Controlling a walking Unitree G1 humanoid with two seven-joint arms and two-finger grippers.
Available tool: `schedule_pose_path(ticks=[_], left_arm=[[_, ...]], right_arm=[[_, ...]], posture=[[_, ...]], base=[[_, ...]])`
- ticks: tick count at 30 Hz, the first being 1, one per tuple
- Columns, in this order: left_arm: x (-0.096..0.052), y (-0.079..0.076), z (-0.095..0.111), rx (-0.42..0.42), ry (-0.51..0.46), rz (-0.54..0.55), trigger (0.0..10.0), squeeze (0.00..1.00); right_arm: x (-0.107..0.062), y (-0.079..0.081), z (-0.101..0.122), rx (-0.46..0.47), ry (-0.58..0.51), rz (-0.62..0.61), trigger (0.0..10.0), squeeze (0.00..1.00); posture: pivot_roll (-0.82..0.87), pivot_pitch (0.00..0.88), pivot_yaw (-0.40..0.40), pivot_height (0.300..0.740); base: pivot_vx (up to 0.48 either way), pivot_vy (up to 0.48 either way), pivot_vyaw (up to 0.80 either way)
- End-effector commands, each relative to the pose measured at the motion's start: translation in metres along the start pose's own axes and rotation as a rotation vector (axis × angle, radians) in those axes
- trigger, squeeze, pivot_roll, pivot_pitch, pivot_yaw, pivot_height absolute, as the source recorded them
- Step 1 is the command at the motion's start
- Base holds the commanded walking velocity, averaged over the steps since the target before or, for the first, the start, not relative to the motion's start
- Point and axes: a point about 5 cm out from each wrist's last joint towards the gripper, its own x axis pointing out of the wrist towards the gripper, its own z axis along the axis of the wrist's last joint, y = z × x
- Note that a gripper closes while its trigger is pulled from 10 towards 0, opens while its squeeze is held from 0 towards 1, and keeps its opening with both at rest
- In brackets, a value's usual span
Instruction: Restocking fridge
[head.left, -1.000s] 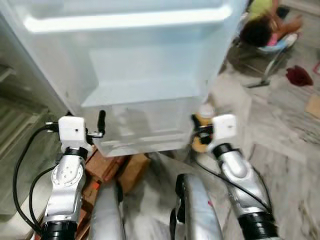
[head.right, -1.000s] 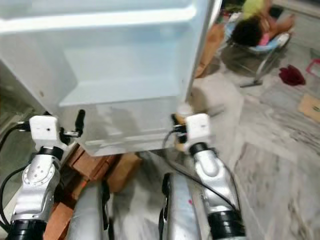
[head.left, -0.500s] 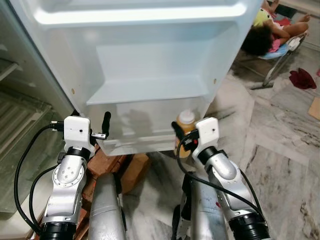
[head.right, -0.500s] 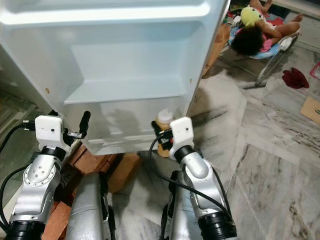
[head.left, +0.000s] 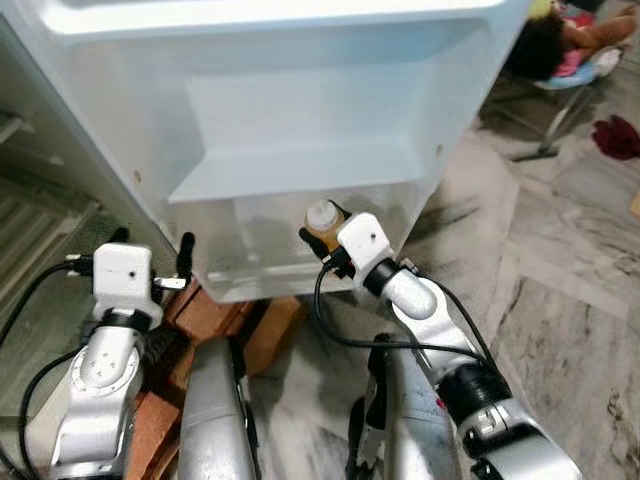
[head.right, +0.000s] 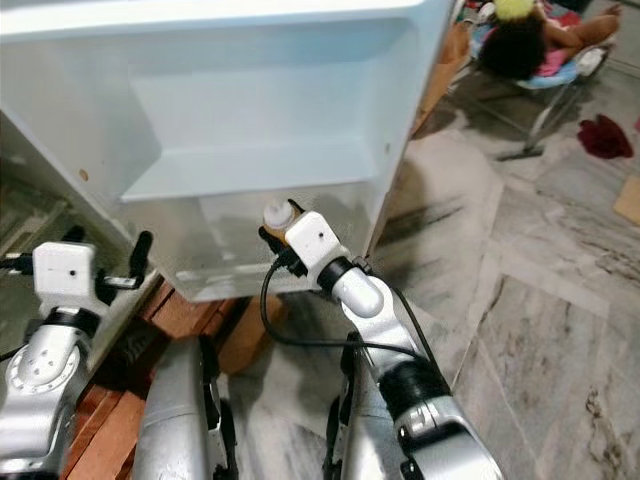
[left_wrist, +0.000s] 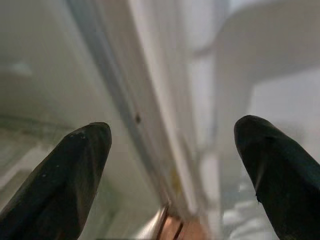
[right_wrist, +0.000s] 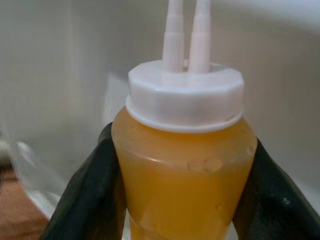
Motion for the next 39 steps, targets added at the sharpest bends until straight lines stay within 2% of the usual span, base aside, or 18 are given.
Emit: schedule_pose_path(ticks=[1,3,6,7,14,23,30,34,39], left_arm=[[-0.004,0.004,0.003,0.008,0.005,0.004,10.0,0.0],[-0.004,0.004,0.003,0.008,0.005,0.006,10.0,0.0],[-0.005,0.005,0.006,0.011,0.009,0.01,10.0,0.0],[-0.006,0.005,0.007,0.012,0.009,0.009,10.0,0.0],[-0.005,0.004,0.008,0.014,0.013,-0.001,10.0,0.0],[-0.003,0.002,0.01,0.012,0.012,-0.011,10.0,0.0],[0.0,0.0,0.01,0.012,0.009,-0.022,10.0,0.0],[0.002,-0.002,0.01,0.01,0.006,-0.027,10.0,0.0],[0.005,-0.003,0.011,0.008,0.0,-0.033,10.0,0.0]], right_arm=[[0.003,-0.007,-0.002,-0.081,-0.007,-0.032,10.0,0.0],[0.003,-0.011,-0.004,-0.104,0.005,-0.047,10.0,0.0],[0.001,-0.016,-0.013,-0.185,0.029,-0.055,10.0,0.0],[-0.002,-0.019,-0.017,-0.247,0.042,-0.062,10.0,0.0],[-0.02,-0.033,-0.037,-0.346,0.118,-0.106,10.0,0.0],[-0.041,-0.046,-0.052,-0.336,0.182,-0.171,10.0,0.0],[-0.073,-0.064,-0.071,-0.261,0.274,-0.329,10.0,0.0],[-0.08,-0.066,-0.075,-0.277,0.3,-0.354,10.0,0.0],[-0.09,-0.07,-0.081,-0.234,0.341,-0.412,10.0,0.0]], posture=[[0.17,0.301,-0.026,0.56],[0.18,0.304,-0.027,0.56],[0.18,0.313,-0.023,0.56],[0.19,0.315,-0.021,0.56],[0.18,0.315,-0.014,0.56],[0.18,0.312,-0.006,0.56],[0.16,0.303,0.004,0.56],[0.16,0.298,0.008,0.56],[0.15,0.288,0.009,0.56]], base=[[0.0,0.0,0.0],[0.0,0.0,0.0],[0.0,0.0,0.0],[0.0,0.0,0.0],[0.0,0.0,0.0],[0.0,0.0,0.0],[0.0,0.0,0.0],[0.0,0.0,0.0],[0.0,0.0,0.0]])
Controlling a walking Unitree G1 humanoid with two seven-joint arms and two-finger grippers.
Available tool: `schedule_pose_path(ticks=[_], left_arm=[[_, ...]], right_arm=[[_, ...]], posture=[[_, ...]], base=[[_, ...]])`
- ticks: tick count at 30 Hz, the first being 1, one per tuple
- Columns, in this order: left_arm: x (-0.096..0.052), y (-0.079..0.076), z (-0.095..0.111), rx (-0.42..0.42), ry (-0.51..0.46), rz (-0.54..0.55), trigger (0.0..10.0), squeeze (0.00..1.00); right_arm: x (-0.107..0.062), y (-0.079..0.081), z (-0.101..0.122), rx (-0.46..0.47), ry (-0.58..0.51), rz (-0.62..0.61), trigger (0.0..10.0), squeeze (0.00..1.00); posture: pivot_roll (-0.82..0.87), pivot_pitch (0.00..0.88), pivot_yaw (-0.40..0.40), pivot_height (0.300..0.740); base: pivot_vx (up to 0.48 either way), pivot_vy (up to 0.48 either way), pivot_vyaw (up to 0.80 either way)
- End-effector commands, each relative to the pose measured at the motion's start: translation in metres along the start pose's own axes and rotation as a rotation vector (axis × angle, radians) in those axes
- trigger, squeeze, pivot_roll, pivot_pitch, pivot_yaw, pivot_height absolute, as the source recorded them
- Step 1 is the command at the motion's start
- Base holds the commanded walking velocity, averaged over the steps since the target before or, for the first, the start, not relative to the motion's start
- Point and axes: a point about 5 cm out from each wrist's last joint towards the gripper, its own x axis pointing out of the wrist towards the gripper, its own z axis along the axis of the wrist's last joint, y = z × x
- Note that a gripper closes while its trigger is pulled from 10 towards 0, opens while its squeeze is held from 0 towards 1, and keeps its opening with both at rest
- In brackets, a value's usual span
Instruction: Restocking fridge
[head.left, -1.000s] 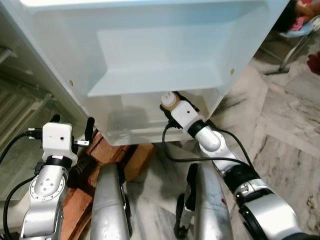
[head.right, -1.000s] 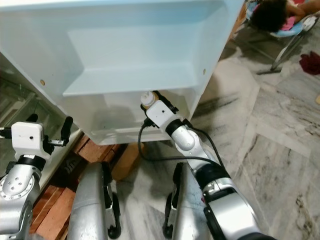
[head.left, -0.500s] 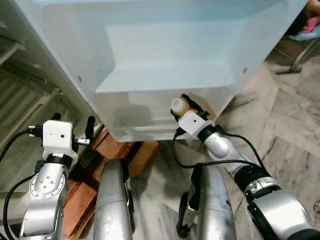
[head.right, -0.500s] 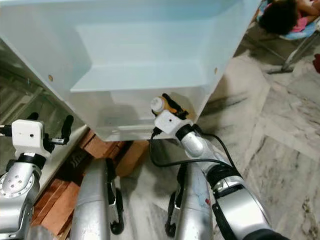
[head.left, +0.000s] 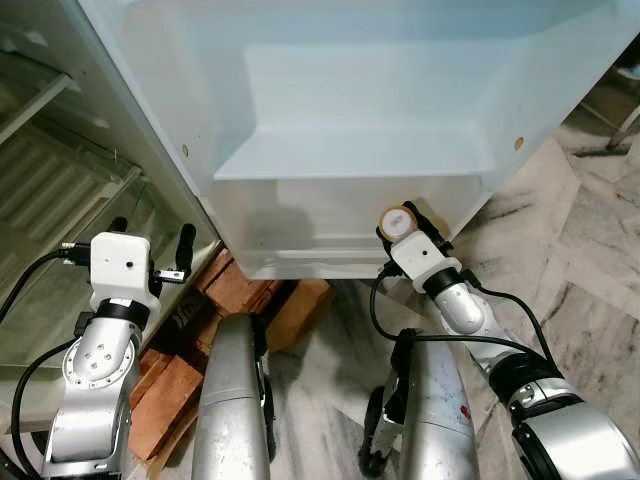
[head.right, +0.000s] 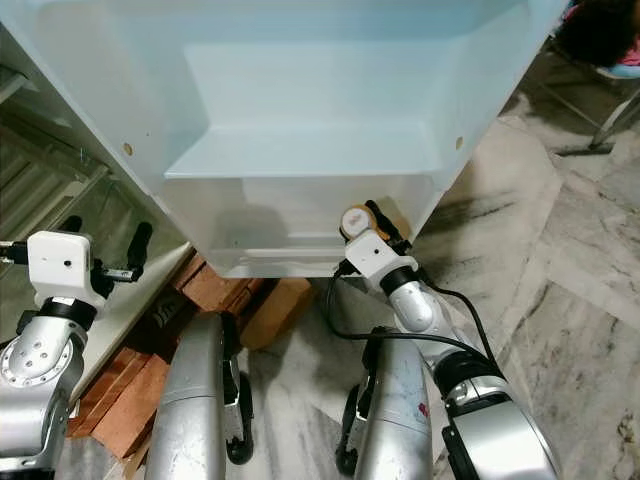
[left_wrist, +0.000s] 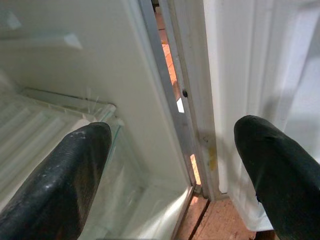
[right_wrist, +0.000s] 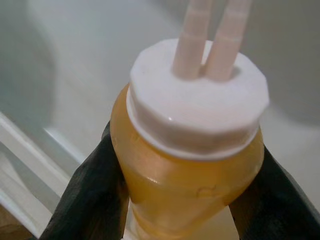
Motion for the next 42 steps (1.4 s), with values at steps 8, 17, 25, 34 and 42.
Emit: schedule_pose_path(ticks=[8,17,25,34,42], left_arm=[[0.001,-0.004,-0.007,-0.003,0.025,-0.02,10.0,0.0],[0.002,-0.003,-0.008,0.0,0.022,-0.013,10.0,0.0],[0.004,-0.003,-0.008,0.002,0.019,-0.013,10.0,0.0],[0.004,-0.003,-0.008,0.002,0.018,-0.009,10.0,0.0],[0.004,-0.003,-0.009,0.001,0.017,-0.007,10.0,0.0]], right_arm=[[-0.021,-0.018,-0.045,0.048,0.322,-0.101,10.0,1.0],[-0.011,-0.028,-0.04,0.035,0.332,-0.141,10.0,0.9],[0.002,-0.037,-0.028,0.009,0.29,-0.19,10.0,0.0],[0.015,-0.048,-0.017,-0.017,0.277,-0.253,10.0,0.0],[0.024,-0.061,-0.007,-0.006,0.25,-0.308,10.0,0.0]], posture=[[0.14,0.274,0.007,0.56],[0.15,0.267,0.005,0.56],[0.14,0.258,0.003,0.56],[0.15,0.251,-0.001,0.56],[0.15,0.251,0.0,0.56]], base=[[0.0,0.0,0.0],[0.0,0.0,0.0],[0.0,0.0,0.0],[0.0,0.0,0.0],[0.0,0.0,0.0]])
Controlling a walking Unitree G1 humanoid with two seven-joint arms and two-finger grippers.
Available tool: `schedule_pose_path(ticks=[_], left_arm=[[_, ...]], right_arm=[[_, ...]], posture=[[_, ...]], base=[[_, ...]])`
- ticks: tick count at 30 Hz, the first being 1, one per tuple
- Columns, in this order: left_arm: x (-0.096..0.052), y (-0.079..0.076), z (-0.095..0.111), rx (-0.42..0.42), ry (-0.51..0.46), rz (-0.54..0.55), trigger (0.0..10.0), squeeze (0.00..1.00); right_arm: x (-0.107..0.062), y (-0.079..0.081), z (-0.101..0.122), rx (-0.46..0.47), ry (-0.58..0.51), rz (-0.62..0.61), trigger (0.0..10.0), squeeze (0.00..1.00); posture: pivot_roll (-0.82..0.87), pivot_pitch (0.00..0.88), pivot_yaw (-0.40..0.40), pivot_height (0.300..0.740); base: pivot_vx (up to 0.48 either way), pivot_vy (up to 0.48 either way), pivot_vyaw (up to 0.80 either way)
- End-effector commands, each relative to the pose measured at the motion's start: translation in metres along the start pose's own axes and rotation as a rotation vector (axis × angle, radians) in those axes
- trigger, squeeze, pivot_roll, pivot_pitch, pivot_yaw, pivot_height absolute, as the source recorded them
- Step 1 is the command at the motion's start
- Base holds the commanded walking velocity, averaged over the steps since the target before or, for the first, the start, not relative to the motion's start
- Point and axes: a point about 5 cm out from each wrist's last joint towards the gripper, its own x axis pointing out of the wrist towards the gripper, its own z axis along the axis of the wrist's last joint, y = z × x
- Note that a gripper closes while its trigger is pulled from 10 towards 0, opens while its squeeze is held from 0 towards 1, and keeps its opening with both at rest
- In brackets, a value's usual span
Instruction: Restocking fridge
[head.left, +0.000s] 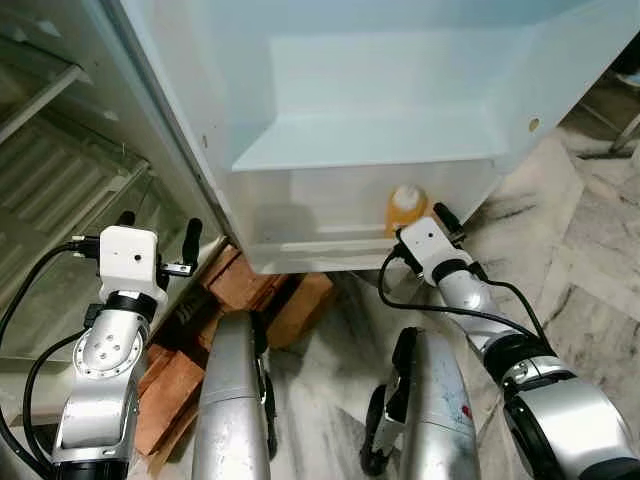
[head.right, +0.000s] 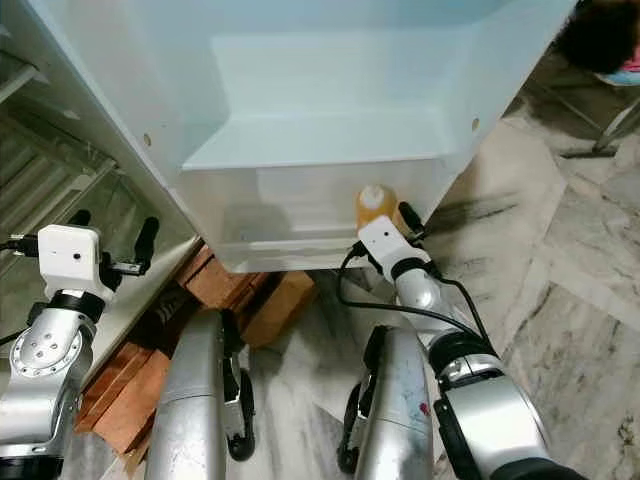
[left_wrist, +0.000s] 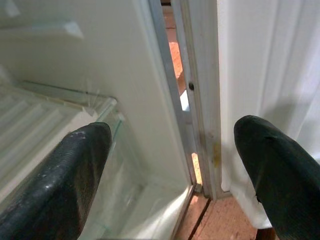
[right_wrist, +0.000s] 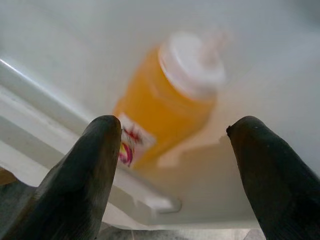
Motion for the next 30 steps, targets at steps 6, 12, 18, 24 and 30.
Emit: schedule_pose_path(ticks=[6,12,18,24,30], left_arm=[[-0.003,0.0,-0.006,0.006,0.021,0.003,10.0,0.0],[-0.002,-0.001,-0.008,0.003,0.022,0.005,10.0,0.0],[0.002,-0.003,-0.009,-0.012,0.014,0.01,10.0,0.0],[0.001,-0.01,-0.014,-0.037,0.019,-0.003,10.0,0.0],[-0.003,-0.016,-0.018,-0.039,0.024,-0.033,10.0,0.0]], right_arm=[[0.009,-0.044,0.011,0.055,-0.026,-0.214,10.0,0.91],[0.007,-0.044,0.013,0.078,-0.062,-0.209,10.0,1.0],[0.0,-0.048,0.014,0.178,-0.09,-0.229,10.0,1.0],[-0.024,-0.03,0.013,0.327,-0.109,-0.21,10.0,1.0],[-0.056,-0.013,0.024,0.506,-0.244,-0.109,10.0,0.44]], posture=[[0.15,0.246,-0.005,0.56],[0.14,0.219,-0.008,0.56],[0.11,0.174,-0.018,0.56],[0.07,0.137,-0.024,0.56],[0.05,0.111,-0.017,0.56]], base=[[0.0,0.0,0.0],[0.0,0.0,0.0],[0.0,0.0,0.0],[0.0,0.0,0.0],[0.0,0.0,0.0]])
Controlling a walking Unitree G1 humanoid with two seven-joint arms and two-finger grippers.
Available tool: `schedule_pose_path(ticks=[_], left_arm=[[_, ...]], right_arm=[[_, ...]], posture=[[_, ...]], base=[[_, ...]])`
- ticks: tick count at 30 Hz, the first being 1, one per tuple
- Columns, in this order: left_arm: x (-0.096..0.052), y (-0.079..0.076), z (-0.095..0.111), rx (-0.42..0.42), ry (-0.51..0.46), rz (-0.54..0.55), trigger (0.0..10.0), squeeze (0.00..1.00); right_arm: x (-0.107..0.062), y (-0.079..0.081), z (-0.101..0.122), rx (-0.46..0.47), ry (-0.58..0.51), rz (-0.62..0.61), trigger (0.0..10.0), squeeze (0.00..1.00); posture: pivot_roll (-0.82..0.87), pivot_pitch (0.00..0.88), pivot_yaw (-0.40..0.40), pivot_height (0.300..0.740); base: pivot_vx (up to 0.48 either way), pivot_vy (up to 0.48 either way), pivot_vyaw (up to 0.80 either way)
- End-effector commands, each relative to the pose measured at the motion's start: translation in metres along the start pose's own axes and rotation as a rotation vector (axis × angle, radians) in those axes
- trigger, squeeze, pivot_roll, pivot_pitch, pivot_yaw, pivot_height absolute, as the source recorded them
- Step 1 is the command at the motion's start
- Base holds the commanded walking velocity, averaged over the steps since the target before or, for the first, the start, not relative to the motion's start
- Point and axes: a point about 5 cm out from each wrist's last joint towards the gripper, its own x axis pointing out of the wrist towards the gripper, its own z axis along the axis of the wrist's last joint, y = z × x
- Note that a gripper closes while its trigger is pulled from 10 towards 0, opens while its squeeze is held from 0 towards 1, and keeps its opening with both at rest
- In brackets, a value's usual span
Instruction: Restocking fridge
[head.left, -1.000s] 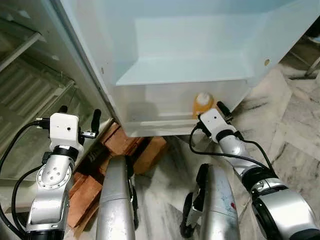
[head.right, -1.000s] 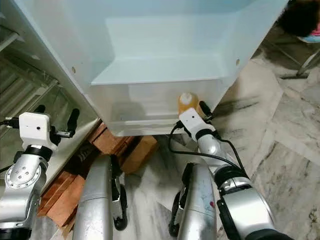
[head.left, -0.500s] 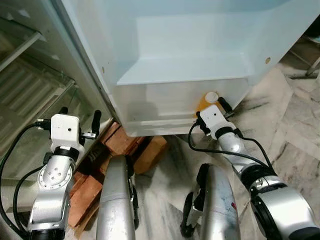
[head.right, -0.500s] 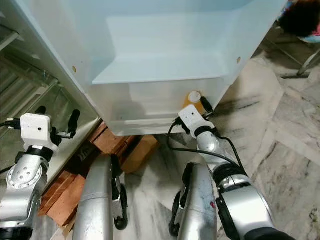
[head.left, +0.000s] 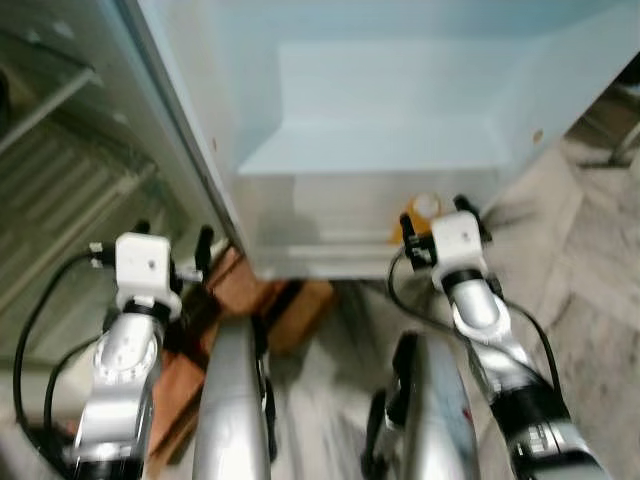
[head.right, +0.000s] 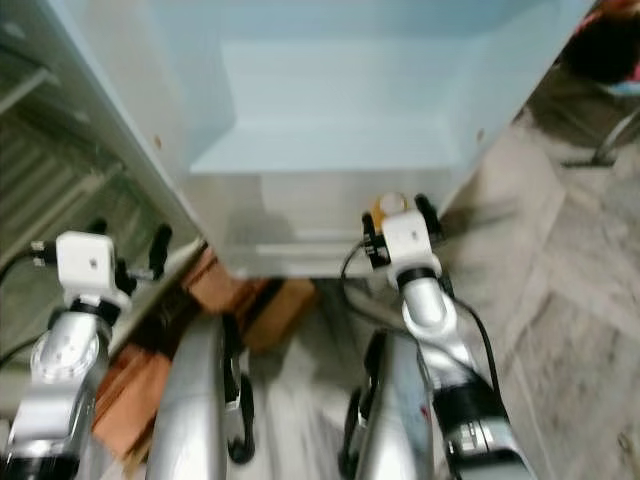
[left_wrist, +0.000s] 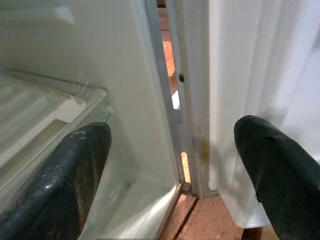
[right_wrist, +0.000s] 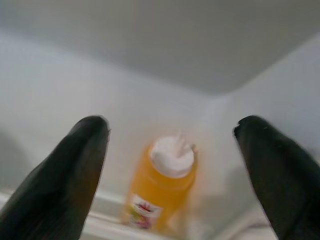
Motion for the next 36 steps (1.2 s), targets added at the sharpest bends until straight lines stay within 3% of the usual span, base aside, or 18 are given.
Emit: schedule_pose_path(ticks=[1,2,6,15,18,20,23,32,36], left_arm=[[-0.002,-0.002,-0.004,0.004,0.008,-0.013,10.0,0.0],[-0.002,-0.002,-0.004,0.004,0.008,-0.014,10.0,0.0],[-0.001,-0.003,-0.006,0.003,0.011,-0.024,10.0,0.0],[-0.005,-0.016,-0.017,-0.001,0.054,-0.059,10.0,0.0],[-0.003,-0.019,-0.018,0.0,0.047,-0.057,10.0,0.0],[-0.002,-0.017,-0.018,-0.007,0.041,-0.027,10.0,0.0],[-0.002,-0.015,-0.018,-0.012,0.039,-0.008,10.0,0.0],[-0.019,-0.009,-0.033,0.003,0.091,0.006,10.0,0.0],[-0.015,-0.014,-0.032,-0.008,0.08,0.007,10.0,0.0]], right_arm=[[-0.009,-0.005,0.008,0.1,-0.038,0.009,10.0,0.44],[-0.014,-0.002,0.01,0.118,-0.049,0.026,10.0,0.0],[-0.028,0.004,0.016,0.14,-0.048,0.06,10.0,0.0],[-0.078,0.036,0.006,0.177,0.067,0.172,10.0,0.0],[-0.081,0.034,0.003,0.2,0.096,0.113,10.0,0.0],[-0.077,0.035,0.004,0.127,0.072,0.12,10.0,0.0],[-0.075,0.034,0.005,0.177,0.06,0.086,10.0,0.0],[-0.087,0.026,-0.012,0.198,0.149,-0.021,10.0,0.0],[-0.085,0.026,-0.013,0.188,0.144,-0.018,10.0,0.0]], posture=[[0.05,0.108,-0.015,0.56],[0.04,0.1,-0.01,0.56],[0.03,0.087,-0.004,0.56],[0.01,0.036,0.011,0.56],[0.01,0.007,0.002,0.56],[0.02,0.0,-0.006,0.56],[0.02,0.0,-0.008,0.56],[0.01,0.0,0.0,0.617],[0.02,0.0,-0.01,0.637]], base=[[0.0,0.0,0.0],[0.0,0.0,0.0],[0.0,0.0,0.0],[0.0,0.0,0.0],[0.0,0.0,0.0],[0.0,0.0,0.0],[0.0,0.0,0.0],[0.0,0.0,0.0],[0.0,0.0,0.0]])
